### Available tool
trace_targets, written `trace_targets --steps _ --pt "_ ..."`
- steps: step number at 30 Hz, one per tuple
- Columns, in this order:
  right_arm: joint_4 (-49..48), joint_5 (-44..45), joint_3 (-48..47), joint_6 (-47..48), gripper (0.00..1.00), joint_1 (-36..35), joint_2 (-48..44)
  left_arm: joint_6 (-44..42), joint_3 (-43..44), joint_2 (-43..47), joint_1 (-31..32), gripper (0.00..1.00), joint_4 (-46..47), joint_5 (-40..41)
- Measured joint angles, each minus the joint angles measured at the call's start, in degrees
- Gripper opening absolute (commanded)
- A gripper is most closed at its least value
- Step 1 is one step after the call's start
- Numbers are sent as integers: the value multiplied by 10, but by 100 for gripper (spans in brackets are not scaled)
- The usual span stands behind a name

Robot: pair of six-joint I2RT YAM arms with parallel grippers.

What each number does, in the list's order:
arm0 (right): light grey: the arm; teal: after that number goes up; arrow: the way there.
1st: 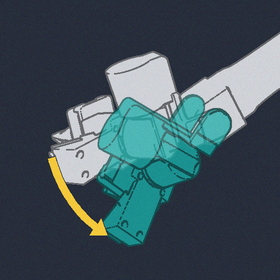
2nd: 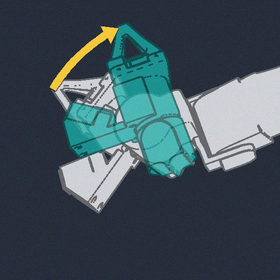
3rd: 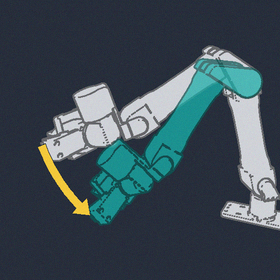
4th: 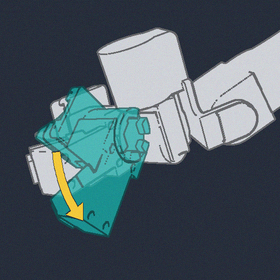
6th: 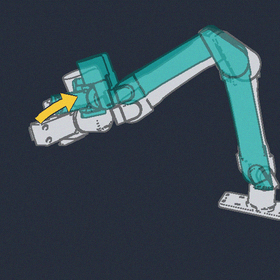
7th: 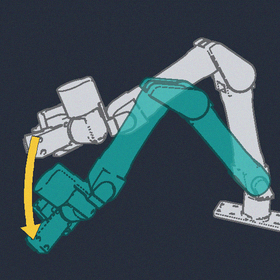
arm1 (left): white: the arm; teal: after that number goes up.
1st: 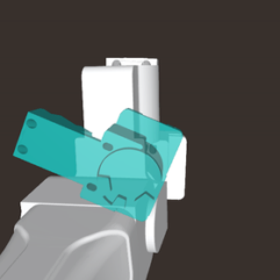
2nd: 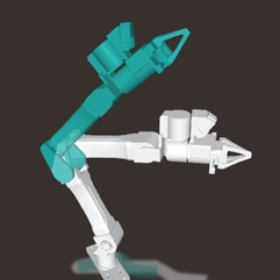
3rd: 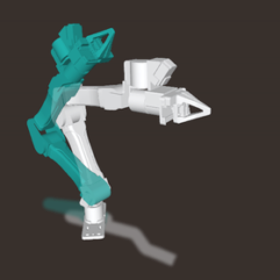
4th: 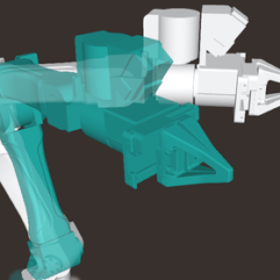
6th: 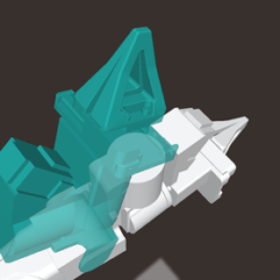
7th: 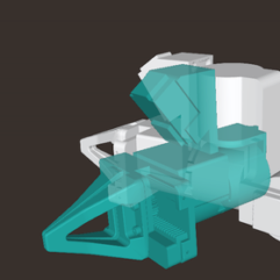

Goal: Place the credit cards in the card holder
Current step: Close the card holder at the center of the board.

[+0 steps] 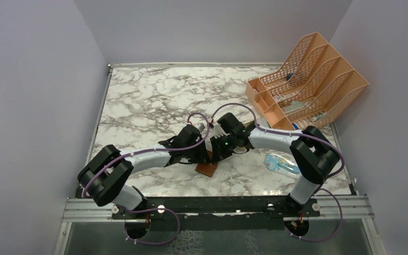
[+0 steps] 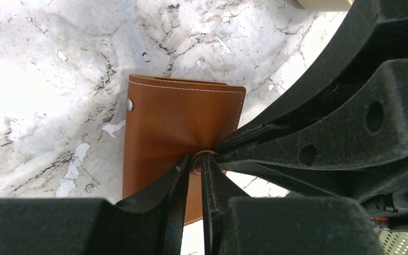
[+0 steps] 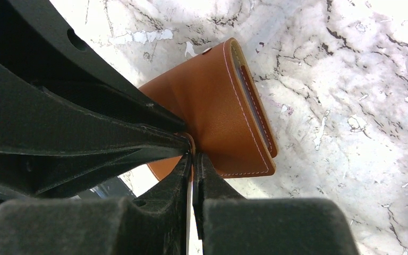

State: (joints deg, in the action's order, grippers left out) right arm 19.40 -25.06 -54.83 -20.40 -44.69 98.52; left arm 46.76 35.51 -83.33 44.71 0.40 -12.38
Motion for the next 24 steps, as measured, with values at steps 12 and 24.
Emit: trace_targets --steps 12,24 --pt "-3 28 7 -16 1 -7 -6 -1 2 -7 0 18 6 -3" --pt "-15 32 16 -28 9 -7 -11 -1 5 -7 0 21 0 -2"
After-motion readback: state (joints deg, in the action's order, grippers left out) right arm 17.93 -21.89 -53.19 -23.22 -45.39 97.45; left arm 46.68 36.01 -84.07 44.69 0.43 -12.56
